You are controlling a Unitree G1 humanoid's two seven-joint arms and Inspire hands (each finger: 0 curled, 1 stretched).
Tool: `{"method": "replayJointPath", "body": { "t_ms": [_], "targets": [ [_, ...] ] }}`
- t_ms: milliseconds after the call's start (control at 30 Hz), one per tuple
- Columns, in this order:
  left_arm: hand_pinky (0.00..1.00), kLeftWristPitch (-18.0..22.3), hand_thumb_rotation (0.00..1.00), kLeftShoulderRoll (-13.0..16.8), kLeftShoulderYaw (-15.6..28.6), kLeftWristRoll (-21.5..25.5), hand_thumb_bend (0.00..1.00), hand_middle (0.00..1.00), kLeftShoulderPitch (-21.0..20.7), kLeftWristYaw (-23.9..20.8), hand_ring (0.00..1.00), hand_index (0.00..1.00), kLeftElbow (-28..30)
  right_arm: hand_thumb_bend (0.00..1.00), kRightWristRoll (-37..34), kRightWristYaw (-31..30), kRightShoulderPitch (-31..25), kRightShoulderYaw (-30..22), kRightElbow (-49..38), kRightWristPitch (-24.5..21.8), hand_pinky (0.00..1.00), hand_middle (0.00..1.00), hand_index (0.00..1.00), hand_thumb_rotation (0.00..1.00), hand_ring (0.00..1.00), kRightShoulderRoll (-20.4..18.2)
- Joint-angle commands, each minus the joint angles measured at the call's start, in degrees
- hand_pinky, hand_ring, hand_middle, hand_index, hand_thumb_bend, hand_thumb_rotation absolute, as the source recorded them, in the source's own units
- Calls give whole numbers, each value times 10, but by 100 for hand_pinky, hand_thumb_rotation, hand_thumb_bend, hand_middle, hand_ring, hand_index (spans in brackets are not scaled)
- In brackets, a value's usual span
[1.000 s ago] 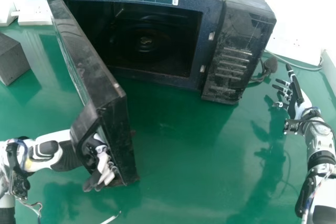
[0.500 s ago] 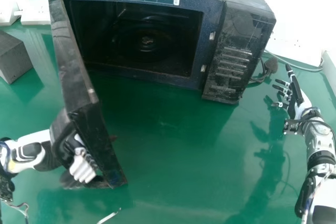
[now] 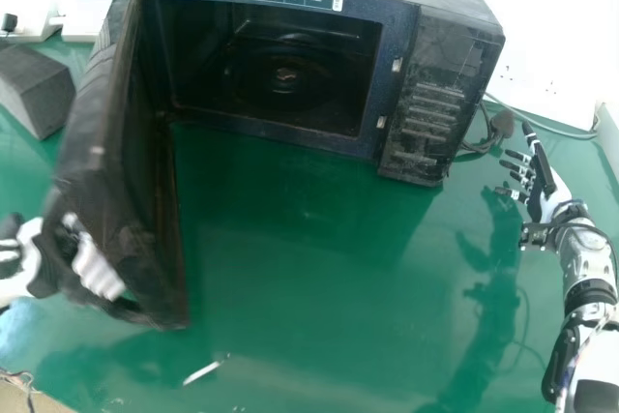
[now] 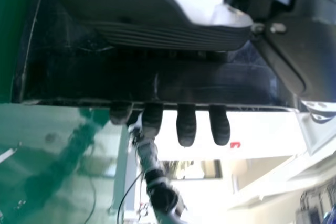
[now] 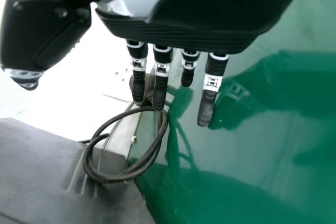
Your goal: Open the door of oven
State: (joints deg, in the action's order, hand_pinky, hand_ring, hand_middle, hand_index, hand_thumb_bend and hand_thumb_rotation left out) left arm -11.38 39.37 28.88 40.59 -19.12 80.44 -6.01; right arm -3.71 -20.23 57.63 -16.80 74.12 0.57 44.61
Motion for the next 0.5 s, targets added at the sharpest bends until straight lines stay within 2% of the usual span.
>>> {"method": "replayJointPath", "body": {
  "t_ms": [0,33,133,333,467],
  "targets": [
    [1,45,78,20,177,29,92,11,-49,-238,4,21,-132,96,9,-2,-43,0,28,-27,67,83,85,100,74,1],
    [2,50,78,24,183,28,92,12,-51,-238,5,21,-146,96,10,-4,-43,2,28,-28,69,83,85,100,75,1],
    [0,82,82,40,195,21,89,10,-67,-228,4,18,-210,94,11,1,-44,2,28,-26,61,82,85,100,70,2],
    [0,137,89,48,210,23,86,10,-94,-245,3,18,-296,92,9,1,-43,2,28,-29,70,83,85,100,77,2],
    [3,146,87,74,227,52,80,14,-143,-171,7,22,-417,86,13,12,-43,5,28,-27,68,81,84,100,74,1]
  ]
}}
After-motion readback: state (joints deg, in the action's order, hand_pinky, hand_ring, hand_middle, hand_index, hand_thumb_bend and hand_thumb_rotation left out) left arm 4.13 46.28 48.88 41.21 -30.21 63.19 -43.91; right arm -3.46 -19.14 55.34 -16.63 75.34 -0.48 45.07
